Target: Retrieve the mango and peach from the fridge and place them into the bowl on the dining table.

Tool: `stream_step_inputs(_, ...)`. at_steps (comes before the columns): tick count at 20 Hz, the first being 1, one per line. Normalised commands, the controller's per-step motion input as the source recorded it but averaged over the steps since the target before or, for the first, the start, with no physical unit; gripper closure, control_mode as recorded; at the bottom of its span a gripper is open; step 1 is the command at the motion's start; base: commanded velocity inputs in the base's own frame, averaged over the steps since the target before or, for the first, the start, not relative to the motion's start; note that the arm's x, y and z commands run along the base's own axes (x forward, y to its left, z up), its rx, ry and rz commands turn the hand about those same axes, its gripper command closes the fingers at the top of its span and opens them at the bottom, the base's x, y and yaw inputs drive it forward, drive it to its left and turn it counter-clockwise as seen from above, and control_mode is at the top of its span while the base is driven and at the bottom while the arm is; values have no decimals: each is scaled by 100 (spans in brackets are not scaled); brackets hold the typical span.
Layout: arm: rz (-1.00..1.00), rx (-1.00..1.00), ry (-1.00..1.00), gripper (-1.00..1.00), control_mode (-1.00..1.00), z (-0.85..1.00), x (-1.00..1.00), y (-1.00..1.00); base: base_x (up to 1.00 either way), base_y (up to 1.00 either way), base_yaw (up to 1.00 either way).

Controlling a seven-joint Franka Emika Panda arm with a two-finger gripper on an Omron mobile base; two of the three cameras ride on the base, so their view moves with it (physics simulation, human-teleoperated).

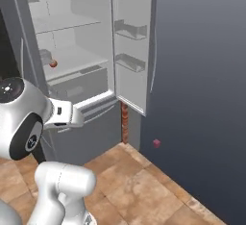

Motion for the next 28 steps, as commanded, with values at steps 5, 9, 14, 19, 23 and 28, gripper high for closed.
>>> stream_step_inputs(5,0,0,0,-100,100,0,0,0,13,-78,36)
stream_step_inputs(9,0,0,0,-100,100,0,0,0,7,-55,34)
stream_step_inputs(14,0,0,0,-100,100,0,0,0,15,-23,39)
stream_step_inputs(19,0,0,0,-100,100,0,0,0,24,-25,43)
stream_step_inputs(23,0,0,0,-100,100,0,0,0,12,-52,39)
stream_step_inputs(28,0,0,0,-100,100,0,0,0,6,-63,35)
